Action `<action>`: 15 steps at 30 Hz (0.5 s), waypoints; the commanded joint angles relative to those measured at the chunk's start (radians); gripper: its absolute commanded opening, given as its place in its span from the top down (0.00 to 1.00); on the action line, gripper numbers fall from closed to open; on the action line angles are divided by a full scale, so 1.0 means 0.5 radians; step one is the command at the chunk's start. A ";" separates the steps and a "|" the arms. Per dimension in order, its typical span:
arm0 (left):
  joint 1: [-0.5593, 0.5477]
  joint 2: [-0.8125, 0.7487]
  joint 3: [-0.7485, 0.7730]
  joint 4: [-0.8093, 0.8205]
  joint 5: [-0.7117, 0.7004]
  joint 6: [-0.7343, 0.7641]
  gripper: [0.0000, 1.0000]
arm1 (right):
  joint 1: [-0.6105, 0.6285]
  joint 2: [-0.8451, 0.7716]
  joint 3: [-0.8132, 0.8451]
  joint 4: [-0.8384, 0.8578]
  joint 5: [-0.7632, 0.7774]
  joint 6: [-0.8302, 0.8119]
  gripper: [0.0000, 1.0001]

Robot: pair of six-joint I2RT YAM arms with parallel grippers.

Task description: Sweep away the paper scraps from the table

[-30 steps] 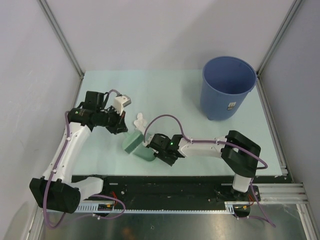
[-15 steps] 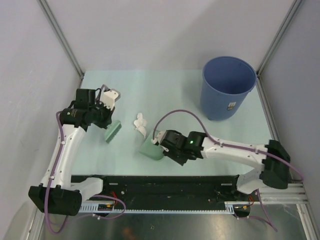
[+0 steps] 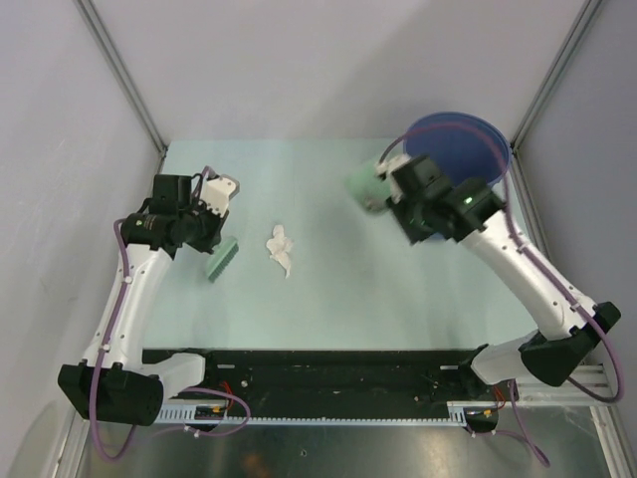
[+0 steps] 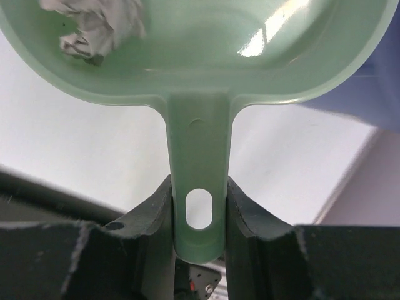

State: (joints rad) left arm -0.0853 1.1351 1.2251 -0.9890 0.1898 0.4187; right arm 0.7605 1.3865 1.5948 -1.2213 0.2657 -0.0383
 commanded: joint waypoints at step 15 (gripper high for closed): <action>0.014 -0.021 0.075 0.054 -0.011 0.019 1.00 | -0.871 0.038 0.329 1.081 1.413 -1.870 1.00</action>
State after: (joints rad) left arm -0.0853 1.1351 1.2251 -0.9882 0.1852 0.4191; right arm 0.3233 1.4670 1.9423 -1.0718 0.7013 -0.4545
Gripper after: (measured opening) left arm 0.051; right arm 0.320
